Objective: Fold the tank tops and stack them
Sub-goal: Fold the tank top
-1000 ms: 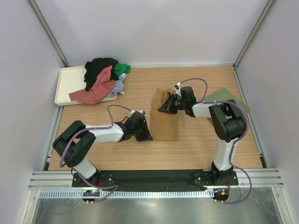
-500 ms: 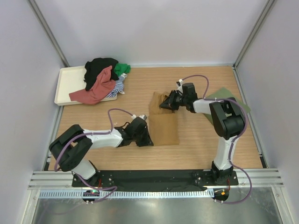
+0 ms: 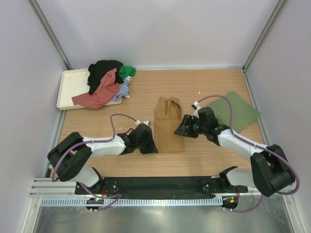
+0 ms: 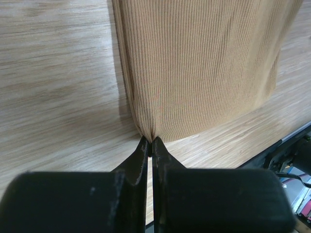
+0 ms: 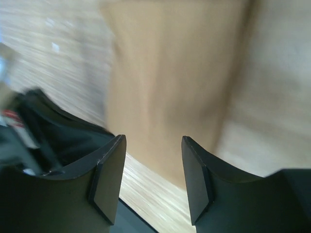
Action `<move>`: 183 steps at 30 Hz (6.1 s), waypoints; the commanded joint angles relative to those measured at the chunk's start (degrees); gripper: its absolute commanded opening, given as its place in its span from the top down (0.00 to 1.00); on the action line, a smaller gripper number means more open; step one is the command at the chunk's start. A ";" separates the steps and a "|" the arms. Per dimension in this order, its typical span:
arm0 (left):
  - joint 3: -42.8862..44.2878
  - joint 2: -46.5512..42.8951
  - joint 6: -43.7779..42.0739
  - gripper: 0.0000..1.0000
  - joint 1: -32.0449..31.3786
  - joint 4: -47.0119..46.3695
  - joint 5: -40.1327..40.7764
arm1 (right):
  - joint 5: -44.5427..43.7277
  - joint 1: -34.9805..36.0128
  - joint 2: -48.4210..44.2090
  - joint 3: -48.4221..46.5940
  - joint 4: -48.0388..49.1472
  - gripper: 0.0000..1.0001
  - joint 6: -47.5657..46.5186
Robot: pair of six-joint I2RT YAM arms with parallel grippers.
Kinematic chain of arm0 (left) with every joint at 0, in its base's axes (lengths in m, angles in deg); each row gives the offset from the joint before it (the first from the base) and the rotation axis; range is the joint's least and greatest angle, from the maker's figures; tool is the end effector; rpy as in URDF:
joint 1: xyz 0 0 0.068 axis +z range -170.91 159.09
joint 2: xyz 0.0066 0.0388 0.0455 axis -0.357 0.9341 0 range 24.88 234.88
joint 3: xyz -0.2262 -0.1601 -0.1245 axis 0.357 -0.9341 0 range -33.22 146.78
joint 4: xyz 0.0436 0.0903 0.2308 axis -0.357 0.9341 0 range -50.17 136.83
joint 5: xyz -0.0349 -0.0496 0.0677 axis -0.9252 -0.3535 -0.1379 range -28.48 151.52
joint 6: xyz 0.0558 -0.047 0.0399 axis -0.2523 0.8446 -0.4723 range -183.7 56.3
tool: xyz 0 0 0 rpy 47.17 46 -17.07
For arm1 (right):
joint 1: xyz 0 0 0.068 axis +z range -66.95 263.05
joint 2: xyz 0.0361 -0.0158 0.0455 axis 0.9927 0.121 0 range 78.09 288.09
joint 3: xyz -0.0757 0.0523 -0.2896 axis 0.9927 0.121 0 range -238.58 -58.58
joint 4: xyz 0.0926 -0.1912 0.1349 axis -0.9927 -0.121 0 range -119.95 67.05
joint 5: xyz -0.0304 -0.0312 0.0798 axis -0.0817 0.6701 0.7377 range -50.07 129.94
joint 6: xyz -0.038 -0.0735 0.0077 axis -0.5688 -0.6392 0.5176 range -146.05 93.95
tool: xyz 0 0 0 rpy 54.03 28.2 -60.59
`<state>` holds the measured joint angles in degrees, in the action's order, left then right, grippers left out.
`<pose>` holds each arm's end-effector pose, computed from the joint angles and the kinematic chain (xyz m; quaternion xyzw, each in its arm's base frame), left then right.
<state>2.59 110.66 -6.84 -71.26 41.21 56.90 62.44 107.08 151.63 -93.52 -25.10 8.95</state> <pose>0.1783 -0.2242 0.1533 -0.0403 0.9421 -0.2888 0.1656 0.2296 0.1327 0.2058 0.0042 0.8953 0.3557 0.2683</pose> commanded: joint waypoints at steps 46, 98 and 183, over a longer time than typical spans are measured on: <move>9.45 -16.70 7.47 1.00 -21.11 23.66 10.33 | -7.56 7.61 -30.64 0.13 -37.48 0.98 4.55; 12.70 -16.08 9.15 0.96 -13.20 13.64 -5.39 | -20.57 7.52 -14.13 -22.19 -38.98 0.98 -0.64; 36.97 18.38 -13.27 0.36 32.51 13.46 -26.49 | -5.02 -5.75 27.28 -21.85 9.35 0.32 1.73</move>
<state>41.63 132.71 -17.92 -38.06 53.48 29.66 51.53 100.81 181.84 -117.98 -21.61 9.89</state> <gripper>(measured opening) 0.643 0.679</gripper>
